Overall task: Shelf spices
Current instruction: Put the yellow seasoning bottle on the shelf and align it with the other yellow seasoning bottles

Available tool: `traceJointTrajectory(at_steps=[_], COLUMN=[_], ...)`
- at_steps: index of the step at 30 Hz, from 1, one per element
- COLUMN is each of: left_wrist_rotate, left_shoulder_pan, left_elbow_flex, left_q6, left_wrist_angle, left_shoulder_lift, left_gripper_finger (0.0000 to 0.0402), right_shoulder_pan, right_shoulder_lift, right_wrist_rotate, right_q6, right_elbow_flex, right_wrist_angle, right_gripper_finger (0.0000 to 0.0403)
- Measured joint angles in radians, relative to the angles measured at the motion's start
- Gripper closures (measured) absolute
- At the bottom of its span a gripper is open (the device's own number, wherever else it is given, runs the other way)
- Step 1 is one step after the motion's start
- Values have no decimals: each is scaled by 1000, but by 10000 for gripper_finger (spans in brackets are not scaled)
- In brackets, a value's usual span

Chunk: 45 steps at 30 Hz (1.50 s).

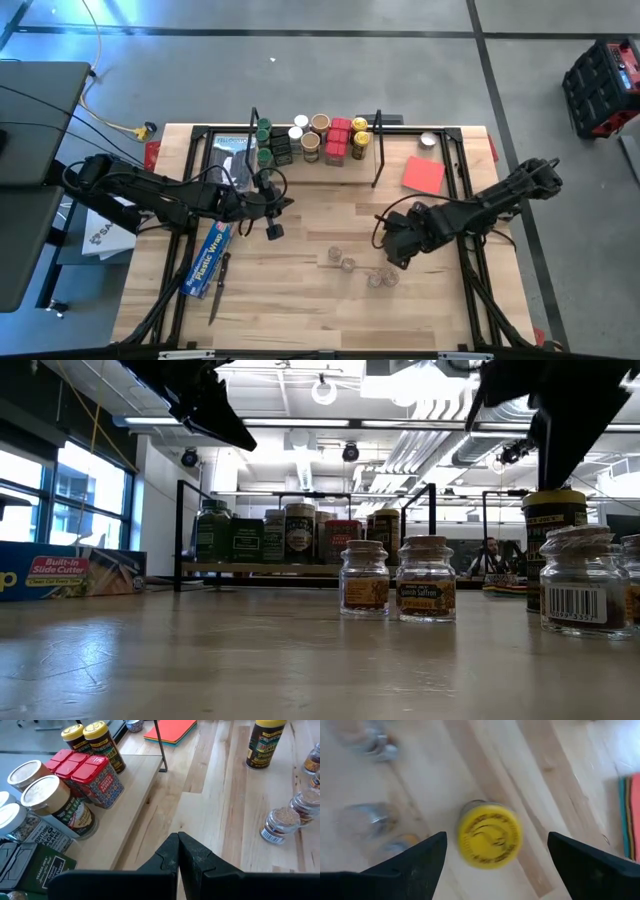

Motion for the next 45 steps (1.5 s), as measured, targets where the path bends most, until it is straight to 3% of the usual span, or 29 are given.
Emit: traceJointTrajectory(at_steps=[14,18,24,27,36,45], left_wrist_rotate=[0,-1,-1,-1,-1,-1], left_shoulder_pan=[-1,-1,-1,-1,0,0], left_elbow_flex=[0,0,0,0,0,0], left_q6=[-1,-1,-1,-1,5,8], left_wrist_angle=[0,0,2,14,33,34], left_shoulder_lift=[0,0,0,0,0,0], left_gripper_finger=[401,401,401,401,401,401], right_shoulder_pan=[-83,-83,-87,-105,-320,-617], right_shoulder_lift=[0,0,0,0,12,230], right_wrist_rotate=[-104,-111,-130,-112,-16,-146], right_q6=[-28,-16,-21,-61,-406,-895], right_elbow_flex=[-123,-123,-92,-34,229,521], right_wrist_angle=[141,149,155,168,167,34], right_gripper_finger=[67,98,192,192,192,192])
